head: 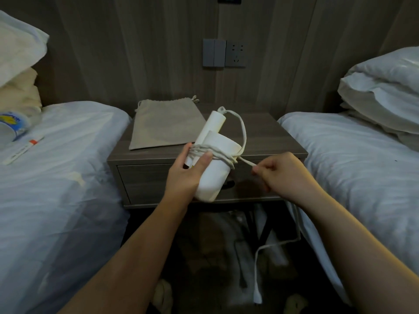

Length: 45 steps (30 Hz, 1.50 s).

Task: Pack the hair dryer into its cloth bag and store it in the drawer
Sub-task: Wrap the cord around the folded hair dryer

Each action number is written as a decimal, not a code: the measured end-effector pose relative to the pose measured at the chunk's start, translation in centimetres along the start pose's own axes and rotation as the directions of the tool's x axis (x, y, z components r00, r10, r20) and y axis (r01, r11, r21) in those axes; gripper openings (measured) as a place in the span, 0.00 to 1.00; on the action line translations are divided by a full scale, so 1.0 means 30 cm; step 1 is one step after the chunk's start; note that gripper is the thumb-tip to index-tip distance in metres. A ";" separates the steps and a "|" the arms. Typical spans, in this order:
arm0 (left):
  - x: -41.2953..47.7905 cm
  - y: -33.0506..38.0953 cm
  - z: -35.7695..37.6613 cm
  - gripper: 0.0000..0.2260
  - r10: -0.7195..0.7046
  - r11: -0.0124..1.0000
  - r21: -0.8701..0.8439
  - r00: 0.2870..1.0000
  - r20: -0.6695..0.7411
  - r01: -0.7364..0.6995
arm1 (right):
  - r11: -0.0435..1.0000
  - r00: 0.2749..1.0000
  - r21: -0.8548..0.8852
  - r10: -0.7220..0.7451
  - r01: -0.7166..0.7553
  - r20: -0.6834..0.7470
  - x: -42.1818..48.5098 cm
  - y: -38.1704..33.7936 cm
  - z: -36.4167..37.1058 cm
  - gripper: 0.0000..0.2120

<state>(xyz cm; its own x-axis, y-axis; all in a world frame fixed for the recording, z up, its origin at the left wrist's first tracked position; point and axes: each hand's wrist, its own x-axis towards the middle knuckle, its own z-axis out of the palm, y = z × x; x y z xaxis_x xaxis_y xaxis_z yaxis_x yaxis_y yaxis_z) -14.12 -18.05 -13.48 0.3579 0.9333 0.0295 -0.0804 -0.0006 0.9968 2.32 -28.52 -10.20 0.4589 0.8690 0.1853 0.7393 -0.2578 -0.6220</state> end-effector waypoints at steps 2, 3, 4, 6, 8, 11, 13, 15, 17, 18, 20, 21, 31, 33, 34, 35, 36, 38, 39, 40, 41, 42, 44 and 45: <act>0.004 -0.003 -0.002 0.29 -0.001 0.999 0.051 1.000 -0.024 0.002 | 0.999 1.000 -0.045 -0.027 0.028 0.007 -0.018 -0.025 0.002 0.12; 0.007 -0.007 -0.002 0.30 0.003 0.997 0.082 1.000 -0.023 -0.001 | 0.996 0.999 -0.070 -0.046 0.047 0.014 -0.025 -0.036 0.006 0.12; 0.007 -0.009 -0.001 0.30 0.009 0.993 0.115 1.000 -0.018 -0.007 | 0.993 0.998 -0.099 -0.062 0.064 0.029 -0.034 -0.046 0.010 0.12; 0.005 -0.014 0.002 0.31 0.023 0.987 0.157 1.000 -0.022 -0.019 | 0.983 0.995 -0.166 -0.073 0.083 0.062 -0.050 -0.058 0.019 0.13; 0.001 -0.018 0.006 0.31 0.032 0.984 0.179 0.999 -0.035 -0.025 | 0.968 0.996 -0.235 -0.089 0.092 0.024 -0.063 -0.070 0.023 0.13; 0.002 -0.028 0.010 0.34 0.028 0.972 0.234 0.999 -0.033 -0.019 | 0.957 0.973 -0.239 -0.199 0.165 -0.122 -0.084 -0.088 0.033 0.12; 0.004 -0.033 0.010 0.37 0.022 0.965 0.260 0.999 -0.027 -0.014 | 0.947 0.956 -0.216 -0.268 0.238 -0.118 -0.093 -0.092 0.051 0.20; 0.006 -0.034 0.006 0.37 0.011 0.963 0.268 0.999 -0.033 -0.002 | 0.927 0.934 -0.210 -0.339 0.311 -0.114 -0.091 -0.083 0.073 0.21; 0.010 -0.037 0.001 0.36 0.011 0.959 0.283 0.999 -0.032 -0.002 | 0.923 0.923 -0.186 -0.364 0.338 -0.125 -0.083 -0.066 0.085 0.21; 0.011 -0.037 0.000 0.36 0.014 0.958 0.286 0.999 -0.033 -0.004 | 0.919 0.918 -0.184 -0.374 0.348 -0.133 -0.080 -0.060 0.090 0.20; 0.009 -0.035 0.001 0.36 0.011 0.960 0.282 0.999 -0.036 0.000 | 0.896 0.898 -0.223 -0.418 0.383 -0.137 -0.076 -0.048 0.103 0.20; 0.007 -0.034 0.002 0.35 0.010 0.960 0.279 0.999 -0.036 0.000 | 0.876 0.884 -0.258 -0.449 0.407 -0.131 -0.075 -0.042 0.109 0.19; 0.013 -0.011 -0.010 0.37 0.037 0.963 0.269 0.999 -0.021 -0.029 | 0.882 0.906 -0.218 -0.422 0.417 0.026 -0.094 -0.068 0.088 0.24; 0.022 0.000 -0.023 0.37 0.069 0.959 0.281 0.995 -0.070 -0.047 | 0.954 0.961 -0.117 -0.270 0.274 0.049 -0.089 -0.078 0.094 0.24; 0.026 0.006 -0.031 0.37 0.089 0.956 0.288 0.991 -0.098 -0.058 | 0.983 0.983 -0.008 -0.181 0.182 0.029 -0.083 -0.080 0.094 0.23; 0.027 0.012 -0.038 0.37 0.113 0.950 0.304 0.986 -0.123 -0.071 | 0.990 0.995 0.098 -0.100 0.097 0.018 -0.074 -0.077 0.092 0.22; 0.025 0.015 -0.044 0.38 0.142 0.938 0.336 0.980 -0.142 -0.087 | 0.985 0.999 0.170 -0.036 0.029 0.039 -0.066 -0.074 0.087 0.20; 0.020 0.020 -0.052 0.39 0.200 0.900 0.421 0.965 -0.167 -0.113 | 0.975 0.987 0.211 0.040 -0.073 0.158 -0.058 -0.073 0.073 0.13; 0.019 0.022 -0.054 0.40 0.219 0.881 0.459 0.960 -0.175 -0.117 | 0.978 0.974 0.186 0.053 -0.096 0.221 -0.058 -0.075 0.066 0.09; 0.018 0.025 -0.056 0.40 0.238 0.859 0.498 0.955 -0.178 -0.122 | 0.984 0.960 0.147 0.059 -0.102 0.272 -0.061 -0.078 0.060 0.05; 0.020 0.025 -0.061 0.41 0.268 0.826 0.547 0.948 -0.174 -0.133 | 0.990 0.950 0.103 0.057 -0.092 0.306 -0.064 -0.079 0.055 0.05; 0.021 0.025 -0.068 0.42 0.306 0.780 0.608 0.938 -0.161 -0.150 | 0.996 0.946 0.059 0.044 -0.067 0.320 -0.065 -0.082 0.054 0.05; 0.027 0.024 -0.086 0.43 0.370 0.670 0.722 0.920 -0.127 -0.170 | 0.999 0.950 -0.028 -0.017 0.027 0.312 -0.071 -0.093 0.053 0.05; 0.030 0.022 -0.093 0.44 0.386 0.623 0.764 0.916 -0.109 -0.171 | 0.996 0.951 -0.055 -0.050 0.070 0.306 -0.073 -0.100 0.050 0.05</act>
<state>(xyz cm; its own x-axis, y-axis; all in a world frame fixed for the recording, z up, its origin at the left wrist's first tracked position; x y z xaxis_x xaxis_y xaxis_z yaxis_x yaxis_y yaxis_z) -16.45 -16.22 -12.99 0.1954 0.8940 0.4032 0.5991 -0.4344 0.6726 -1.63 -29.00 -9.88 0.2481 0.9684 -0.0256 0.7958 -0.2188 -0.5647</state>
